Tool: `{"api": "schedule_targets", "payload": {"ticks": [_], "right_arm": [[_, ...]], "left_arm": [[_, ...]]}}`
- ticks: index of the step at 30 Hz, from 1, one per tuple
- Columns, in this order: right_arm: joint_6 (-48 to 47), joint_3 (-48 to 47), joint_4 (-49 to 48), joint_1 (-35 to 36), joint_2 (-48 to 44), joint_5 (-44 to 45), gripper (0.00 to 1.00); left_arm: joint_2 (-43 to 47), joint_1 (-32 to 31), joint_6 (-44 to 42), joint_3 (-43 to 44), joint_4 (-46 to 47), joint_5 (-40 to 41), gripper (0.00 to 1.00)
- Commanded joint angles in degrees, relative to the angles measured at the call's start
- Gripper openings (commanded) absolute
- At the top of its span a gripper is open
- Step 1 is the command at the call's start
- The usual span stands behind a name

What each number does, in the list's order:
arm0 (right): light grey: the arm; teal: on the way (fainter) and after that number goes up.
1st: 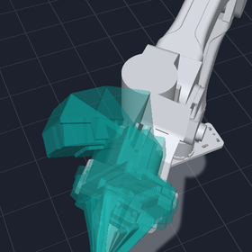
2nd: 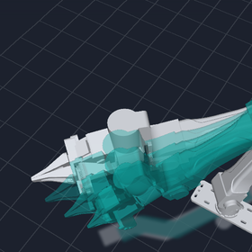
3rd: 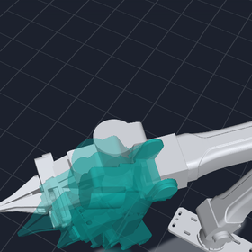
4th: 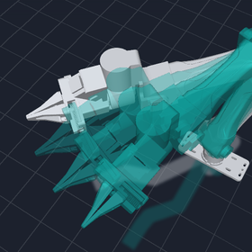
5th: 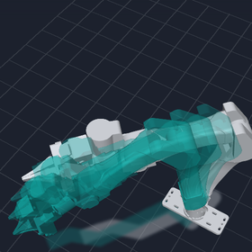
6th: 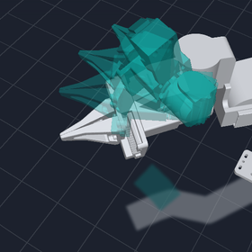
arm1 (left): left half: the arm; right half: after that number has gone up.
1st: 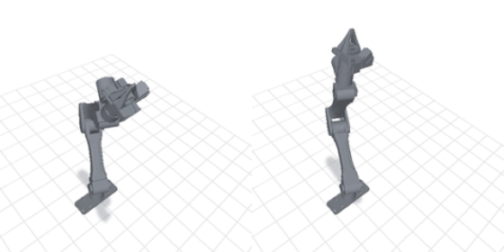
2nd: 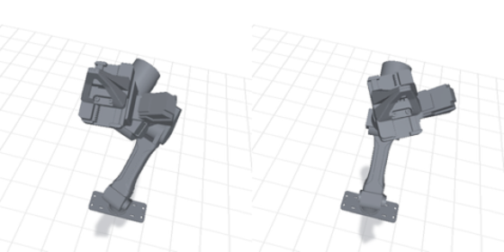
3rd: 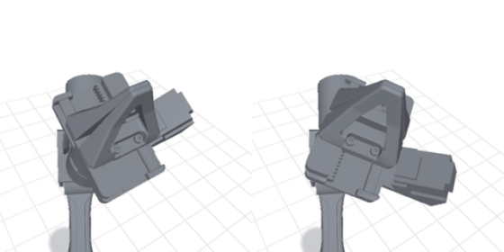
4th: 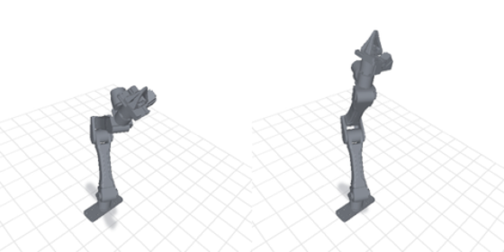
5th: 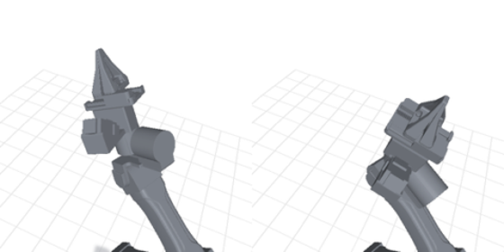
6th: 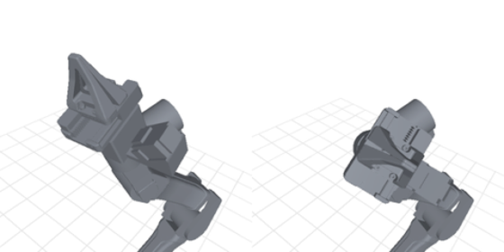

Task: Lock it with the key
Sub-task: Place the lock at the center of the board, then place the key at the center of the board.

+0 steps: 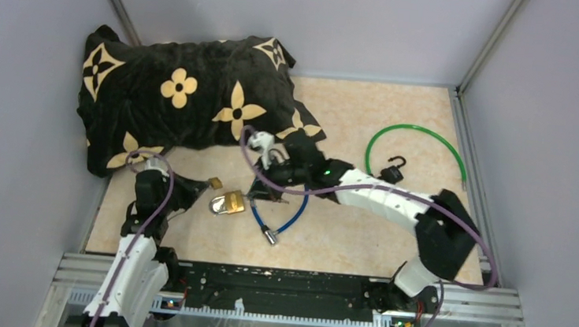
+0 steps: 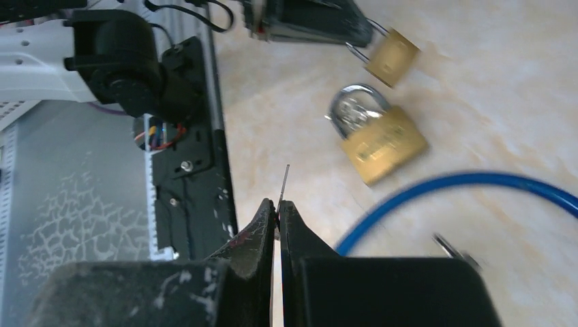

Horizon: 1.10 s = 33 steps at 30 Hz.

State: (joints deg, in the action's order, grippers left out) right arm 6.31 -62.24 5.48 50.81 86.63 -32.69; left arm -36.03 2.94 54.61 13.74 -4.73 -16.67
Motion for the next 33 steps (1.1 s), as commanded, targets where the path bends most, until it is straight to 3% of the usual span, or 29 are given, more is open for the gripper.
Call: {"api": "schedule_targets", "payload": {"ticks": [1,8,14,15,19,27,33], "right_arm": [[3.2,-7.9,-10.6,7.0,9.6,-4.1,0.00],[5.8,-12.9,-16.3,12.0,21.7,-9.2,0.00],[9.5,-19.2,-20.5,12.0,29.7,-6.9,0.00],[9.9,-20.9,-20.6,12.0,31.1,-6.1,0.00],[11.3,-25.1,-20.4,11.4,35.1,-2.0,0.00],[17.2,-28.3,-25.3,9.4,39.3,4.8,0.00],[19.3,-36.4,-24.7,10.4,47.1,3.3,0.00]], "left_arm": [[3.9,2.0,9.5,-1.0,-10.4,9.1,0.00],[8.5,2.9,9.4,-0.4,-26.3,14.7,0.00],[9.4,3.0,10.3,-1.8,-22.3,23.5,0.02],[9.4,2.9,10.2,-1.9,-21.7,24.3,0.15],[9.6,2.9,10.0,-1.3,-23.2,24.7,0.96],[11.9,2.8,5.0,7.4,-26.2,28.6,0.99],[13.7,2.9,-9.1,13.2,-20.8,38.0,0.99]]}}
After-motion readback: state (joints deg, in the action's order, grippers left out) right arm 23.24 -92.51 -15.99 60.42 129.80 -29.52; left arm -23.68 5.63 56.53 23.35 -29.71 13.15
